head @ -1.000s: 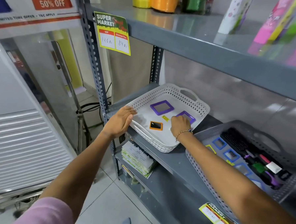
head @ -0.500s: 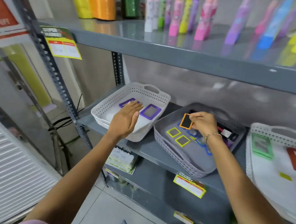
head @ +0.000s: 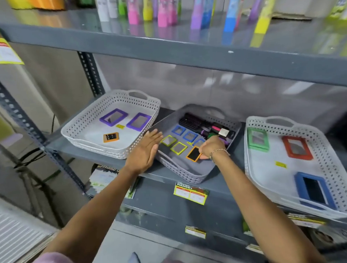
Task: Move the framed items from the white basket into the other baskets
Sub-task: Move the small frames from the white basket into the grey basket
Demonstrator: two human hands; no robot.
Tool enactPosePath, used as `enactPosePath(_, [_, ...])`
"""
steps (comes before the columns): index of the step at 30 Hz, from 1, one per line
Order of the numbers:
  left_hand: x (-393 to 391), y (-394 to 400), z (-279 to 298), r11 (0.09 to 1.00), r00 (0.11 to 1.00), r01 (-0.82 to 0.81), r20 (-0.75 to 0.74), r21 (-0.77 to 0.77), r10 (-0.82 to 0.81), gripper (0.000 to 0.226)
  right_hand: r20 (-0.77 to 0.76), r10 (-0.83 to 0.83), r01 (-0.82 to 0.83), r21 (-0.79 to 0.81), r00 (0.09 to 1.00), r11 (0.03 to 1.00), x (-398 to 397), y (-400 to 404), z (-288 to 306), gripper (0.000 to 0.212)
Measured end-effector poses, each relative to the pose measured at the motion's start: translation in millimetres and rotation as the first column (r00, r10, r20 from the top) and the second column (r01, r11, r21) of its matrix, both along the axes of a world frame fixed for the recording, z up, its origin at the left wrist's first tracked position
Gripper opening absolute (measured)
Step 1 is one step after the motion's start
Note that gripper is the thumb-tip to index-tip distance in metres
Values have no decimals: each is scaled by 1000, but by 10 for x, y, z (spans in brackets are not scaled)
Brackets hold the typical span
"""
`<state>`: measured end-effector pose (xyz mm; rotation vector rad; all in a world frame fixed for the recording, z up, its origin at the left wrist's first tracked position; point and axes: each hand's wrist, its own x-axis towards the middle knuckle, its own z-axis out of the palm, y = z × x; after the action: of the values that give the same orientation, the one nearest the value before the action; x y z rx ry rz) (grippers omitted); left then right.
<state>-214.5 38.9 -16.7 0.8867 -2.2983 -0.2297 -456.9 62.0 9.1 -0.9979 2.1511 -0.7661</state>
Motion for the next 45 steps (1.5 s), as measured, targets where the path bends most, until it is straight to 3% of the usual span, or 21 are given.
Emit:
enactPosePath(7, [112, -77, -66, 998, 999, -49, 23, 47, 48, 58, -120, 74, -64, 82, 990, 995, 63, -34, -6, 17])
enactPosePath(12, [94, -80, -80, 997, 997, -66, 44, 29, 65, 55, -171, 97, -81, 100, 981, 992, 129, -33, -55, 15])
enactPosePath(19, [106, -92, -94, 998, 998, -60, 38, 35, 58, 48, -236, 83, -61, 101, 968, 993, 144, -71, -98, 39])
enactPosePath(24, [117, -103, -106, 998, 998, -52, 32, 37, 50, 46, -248, 118, -88, 126, 961, 988, 158, -68, -94, 20])
enactPosePath(31, [123, -103, -105, 998, 998, -44, 36, 44, 42, 47, -349, 148, -123, 95, 925, 988, 141, -66, -95, 25])
enactPosePath(34, [83, -85, -36, 997, 999, -43, 3, 62, 43, 46, -369, 122, -117, 37, 921, 992, 150, -62, 2, 2])
enactPosePath(40, [137, -95, 205, 996, 994, -87, -64, 12, 88, 39, -260, 147, -189, -148, 955, 971, 486, -318, 293, 23])
enactPosePath(45, [770, -308, 409, 974, 973, -225, -56, -5, 225, 41, -245, 299, -370, -334, 922, 867, 1247, -640, 487, 15])
